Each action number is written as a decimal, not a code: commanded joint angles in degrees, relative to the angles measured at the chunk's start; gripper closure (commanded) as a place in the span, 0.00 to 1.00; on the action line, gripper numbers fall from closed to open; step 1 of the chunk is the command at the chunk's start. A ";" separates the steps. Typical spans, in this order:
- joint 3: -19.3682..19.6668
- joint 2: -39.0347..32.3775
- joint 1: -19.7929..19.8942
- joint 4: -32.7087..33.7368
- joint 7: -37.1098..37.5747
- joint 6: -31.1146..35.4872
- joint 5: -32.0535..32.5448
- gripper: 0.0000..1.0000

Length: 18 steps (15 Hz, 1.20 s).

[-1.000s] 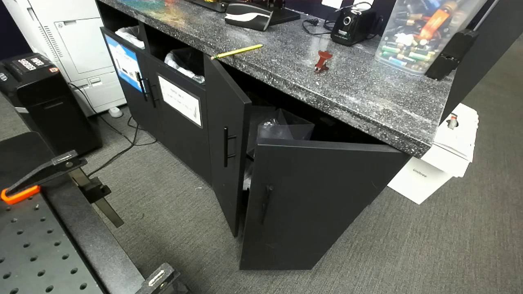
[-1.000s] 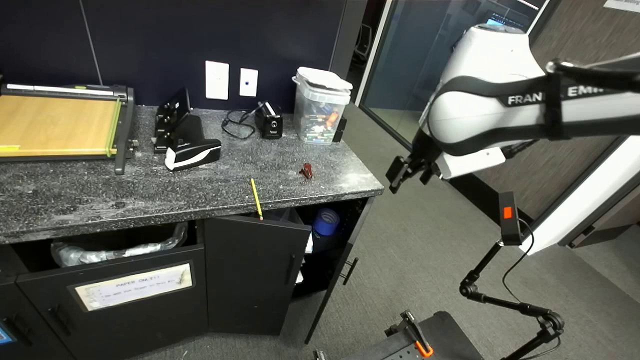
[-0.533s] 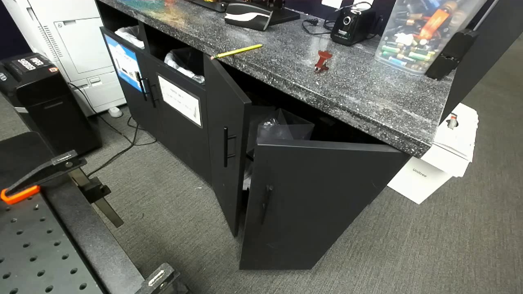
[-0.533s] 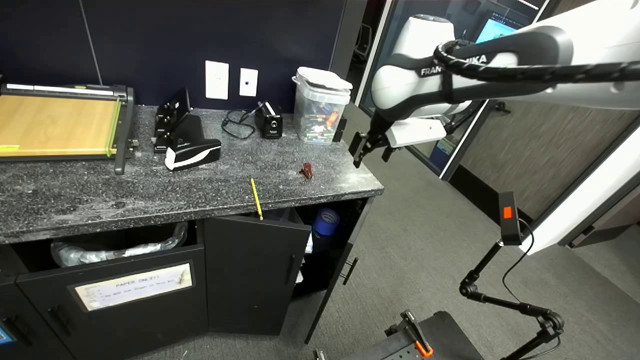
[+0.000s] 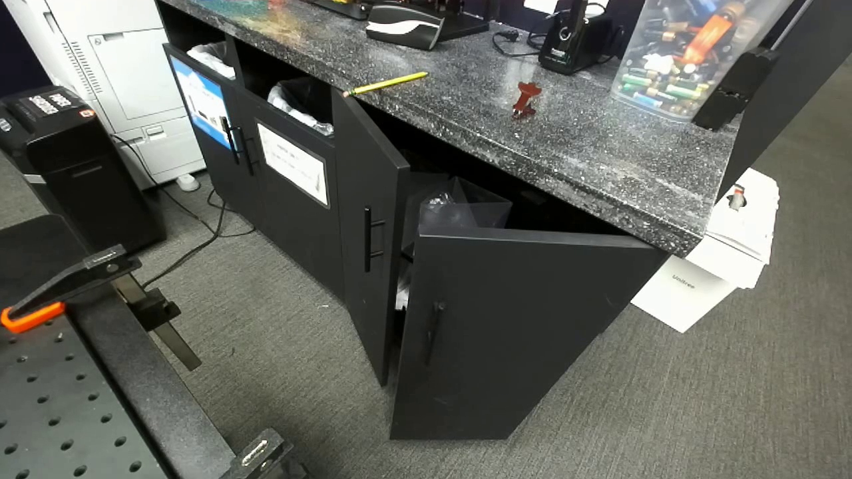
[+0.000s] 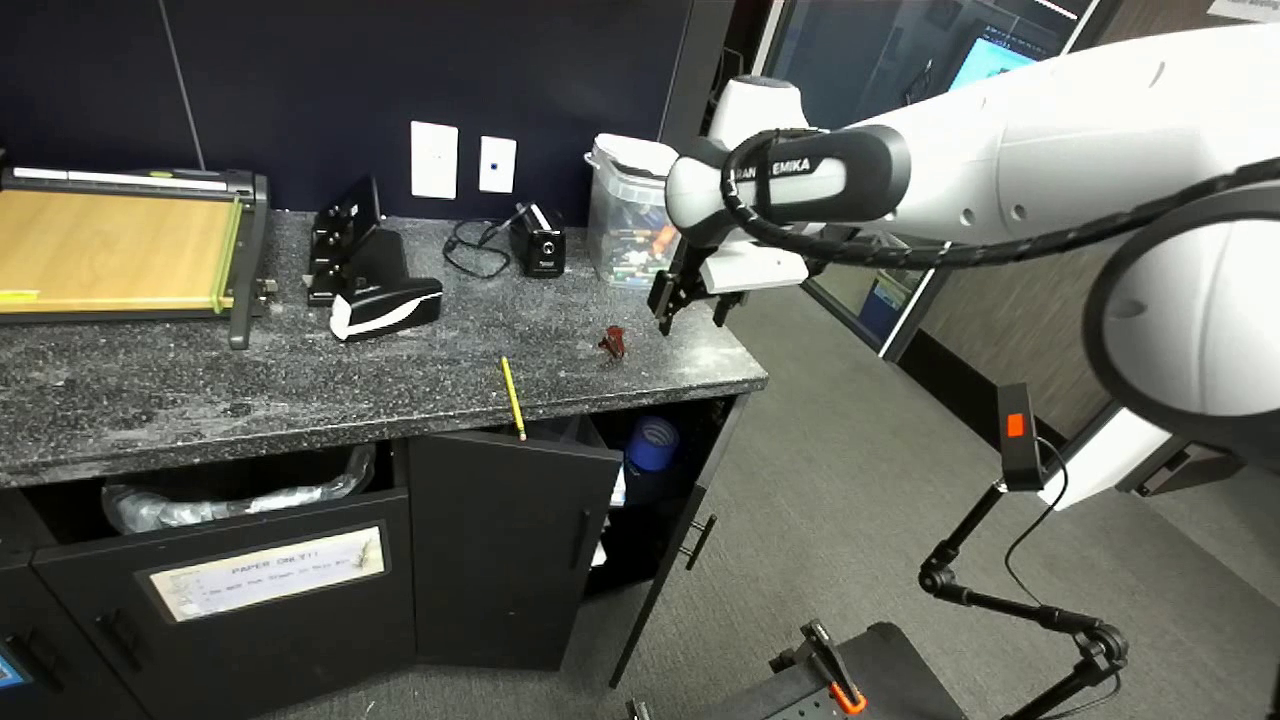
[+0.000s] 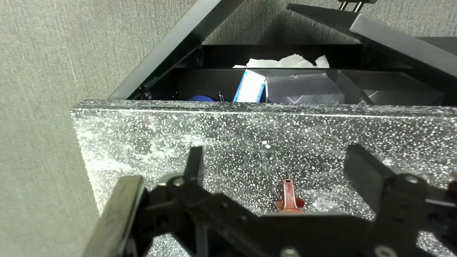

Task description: Move the stapler

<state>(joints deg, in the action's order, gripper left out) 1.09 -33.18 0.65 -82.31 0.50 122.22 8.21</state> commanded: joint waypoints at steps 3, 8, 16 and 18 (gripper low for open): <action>0.97 -15.17 -1.55 19.58 3.84 -7.53 -1.51 0.00; 1.65 -26.39 -2.31 32.75 6.32 -10.44 -1.50 0.00; 2.50 -39.06 -2.70 51.44 9.76 -14.57 -1.66 0.00; 2.67 -40.19 -2.96 53.47 10.48 -14.39 -1.50 0.00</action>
<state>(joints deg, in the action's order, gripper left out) 2.50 -68.89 -1.41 -37.49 9.38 110.72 7.50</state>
